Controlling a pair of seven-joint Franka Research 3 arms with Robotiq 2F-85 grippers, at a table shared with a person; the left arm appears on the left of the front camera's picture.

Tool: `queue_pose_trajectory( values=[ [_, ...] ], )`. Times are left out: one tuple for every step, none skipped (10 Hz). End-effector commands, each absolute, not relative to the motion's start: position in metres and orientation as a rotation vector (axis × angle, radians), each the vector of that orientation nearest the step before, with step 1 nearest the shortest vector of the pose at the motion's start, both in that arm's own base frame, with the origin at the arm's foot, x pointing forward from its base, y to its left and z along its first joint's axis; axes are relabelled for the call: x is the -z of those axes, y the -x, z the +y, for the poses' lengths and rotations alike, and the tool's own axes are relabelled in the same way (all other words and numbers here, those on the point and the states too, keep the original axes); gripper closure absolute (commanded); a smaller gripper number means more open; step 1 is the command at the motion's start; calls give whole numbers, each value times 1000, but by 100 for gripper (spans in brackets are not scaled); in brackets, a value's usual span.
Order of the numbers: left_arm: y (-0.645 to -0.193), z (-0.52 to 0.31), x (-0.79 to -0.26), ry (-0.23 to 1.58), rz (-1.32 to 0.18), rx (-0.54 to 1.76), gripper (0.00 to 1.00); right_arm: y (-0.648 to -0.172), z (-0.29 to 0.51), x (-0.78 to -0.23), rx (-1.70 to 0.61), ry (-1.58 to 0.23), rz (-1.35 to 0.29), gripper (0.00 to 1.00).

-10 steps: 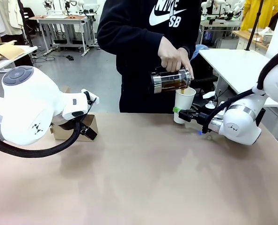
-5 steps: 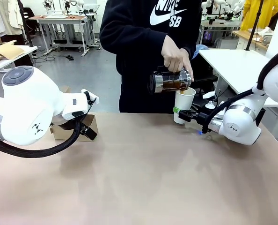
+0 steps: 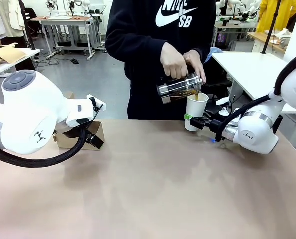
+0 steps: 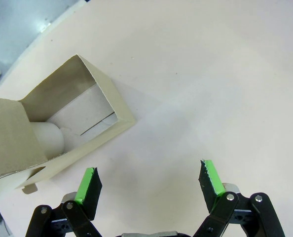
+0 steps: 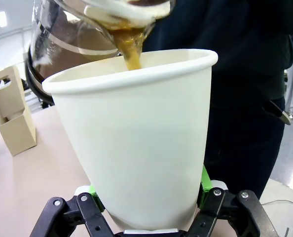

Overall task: Pour a drink into a cup and package it in a carrier.
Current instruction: When a person places the Paper Cup Lid on the 600 ml Paper Cup , lift the 600 ml Paper Cup.

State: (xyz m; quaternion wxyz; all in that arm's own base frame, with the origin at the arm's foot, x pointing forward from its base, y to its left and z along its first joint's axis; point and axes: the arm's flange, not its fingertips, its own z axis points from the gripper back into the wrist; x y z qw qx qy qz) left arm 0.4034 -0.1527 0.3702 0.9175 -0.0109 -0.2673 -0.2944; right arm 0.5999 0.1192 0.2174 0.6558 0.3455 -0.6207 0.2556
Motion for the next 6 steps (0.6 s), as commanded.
queue_pose_trajectory(
  values=[
    [-403,-152,-370,24,-550,605,0,-603,122,-220,-578,-776,-1409,20],
    [-403,-152,-370,24,-550,605,0,-603,122,-220,-578,-776,-1409,20],
    [-403,-152,-370,24,-550,605,0,-603,122,-220,-578,-776,-1409,20],
    [-403,-152,-370,24,-550,605,0,-603,122,-220,-578,-776,-1409,20],
    [-403,-152,-370,24,-550,605,0,-603,122,-220,-578,-776,-1409,20],
    [-403,-152,-370,24,-550,605,0,-603,122,-220,-578,-776,-1409,20]
  ],
)
